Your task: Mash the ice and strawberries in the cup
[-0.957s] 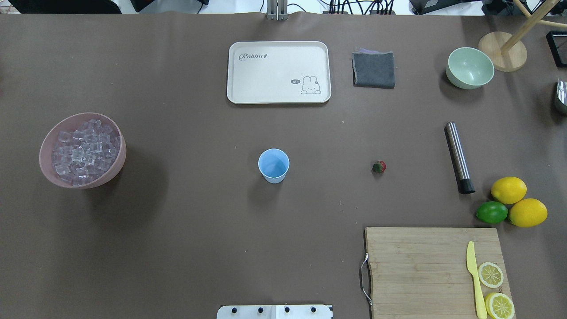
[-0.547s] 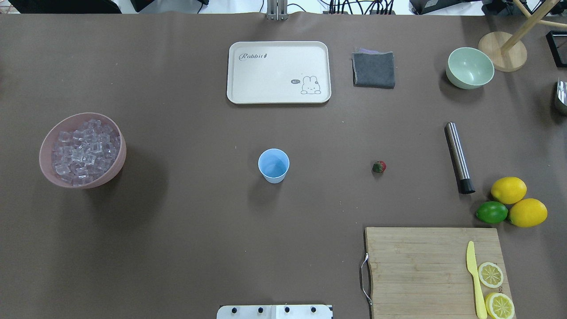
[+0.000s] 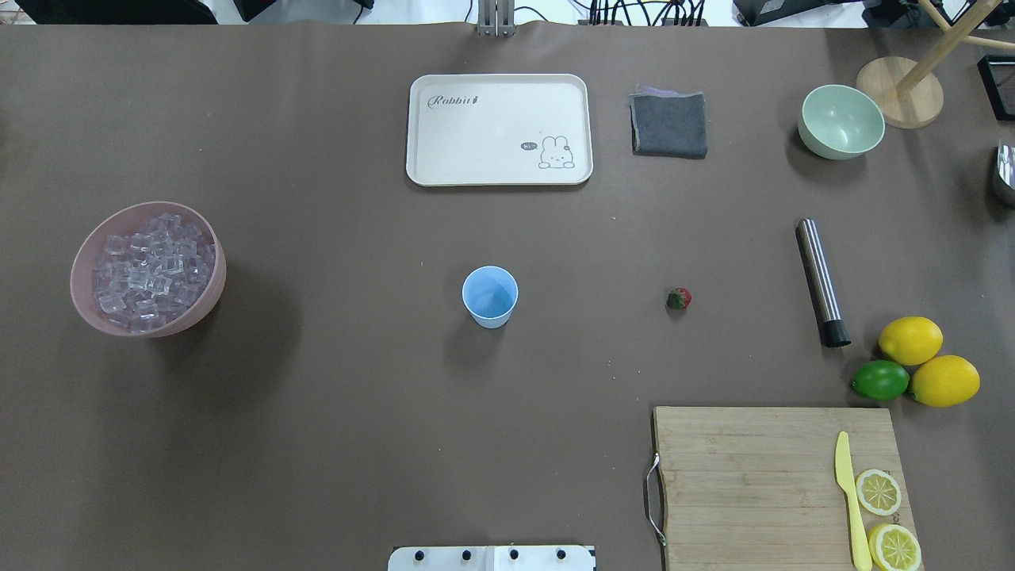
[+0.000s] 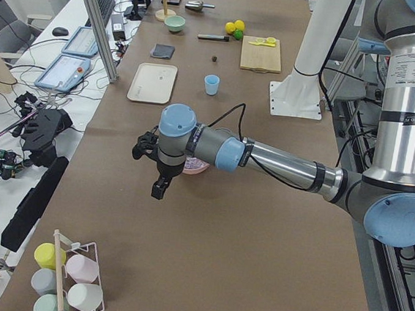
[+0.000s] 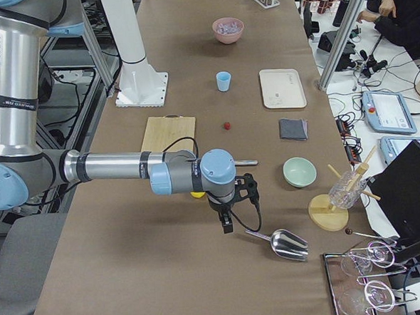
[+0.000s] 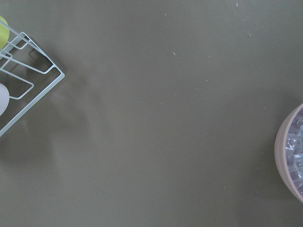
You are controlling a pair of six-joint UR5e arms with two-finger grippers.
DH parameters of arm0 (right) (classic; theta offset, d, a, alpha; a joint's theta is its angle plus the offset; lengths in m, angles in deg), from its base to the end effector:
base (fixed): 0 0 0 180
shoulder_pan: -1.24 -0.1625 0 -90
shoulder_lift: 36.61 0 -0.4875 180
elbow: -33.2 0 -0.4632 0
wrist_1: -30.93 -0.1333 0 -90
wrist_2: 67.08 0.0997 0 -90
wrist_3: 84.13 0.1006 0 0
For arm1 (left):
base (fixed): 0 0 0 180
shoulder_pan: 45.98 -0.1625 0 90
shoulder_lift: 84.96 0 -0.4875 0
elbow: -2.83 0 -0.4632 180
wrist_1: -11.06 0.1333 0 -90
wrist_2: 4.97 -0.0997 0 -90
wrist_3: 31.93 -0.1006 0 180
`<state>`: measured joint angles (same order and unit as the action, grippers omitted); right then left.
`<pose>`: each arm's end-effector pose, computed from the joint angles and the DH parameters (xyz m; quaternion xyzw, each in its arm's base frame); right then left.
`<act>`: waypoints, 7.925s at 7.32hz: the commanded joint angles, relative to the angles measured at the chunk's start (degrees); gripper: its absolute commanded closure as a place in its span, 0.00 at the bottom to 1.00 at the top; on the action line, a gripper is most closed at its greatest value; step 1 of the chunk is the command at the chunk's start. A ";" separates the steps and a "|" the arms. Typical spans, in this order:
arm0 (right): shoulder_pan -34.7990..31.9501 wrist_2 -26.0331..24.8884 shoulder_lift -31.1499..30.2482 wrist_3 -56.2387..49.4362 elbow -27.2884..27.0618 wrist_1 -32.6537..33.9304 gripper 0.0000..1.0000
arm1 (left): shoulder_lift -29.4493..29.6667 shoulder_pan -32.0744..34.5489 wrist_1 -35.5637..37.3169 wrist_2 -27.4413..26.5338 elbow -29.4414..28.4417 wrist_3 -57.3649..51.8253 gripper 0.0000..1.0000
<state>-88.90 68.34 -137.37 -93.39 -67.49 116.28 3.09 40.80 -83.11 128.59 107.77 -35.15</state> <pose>0.0628 -0.4771 0.7044 0.0683 -0.3814 -0.0887 0.9176 -0.0329 -0.5543 0.5858 0.1385 0.3669 0.1068 0.9137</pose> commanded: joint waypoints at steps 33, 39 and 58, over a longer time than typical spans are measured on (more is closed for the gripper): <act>0.32 6.16 -1.28 0.21 -0.38 0.08 0.00 | 3.45 -38.27 -19.21 -19.92 0.53 46.99 1.00; 0.32 8.98 -1.37 0.30 -0.39 -0.01 0.00 | 12.63 -34.22 -6.75 -14.03 8.80 51.61 1.00; 3.66 8.63 -0.67 5.92 -2.58 -0.01 0.00 | 35.49 -51.83 4.75 -28.18 1.80 66.66 0.03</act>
<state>-85.36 77.01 -138.00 -87.47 -70.02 116.27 43.97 -13.96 -81.44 100.24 104.11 36.42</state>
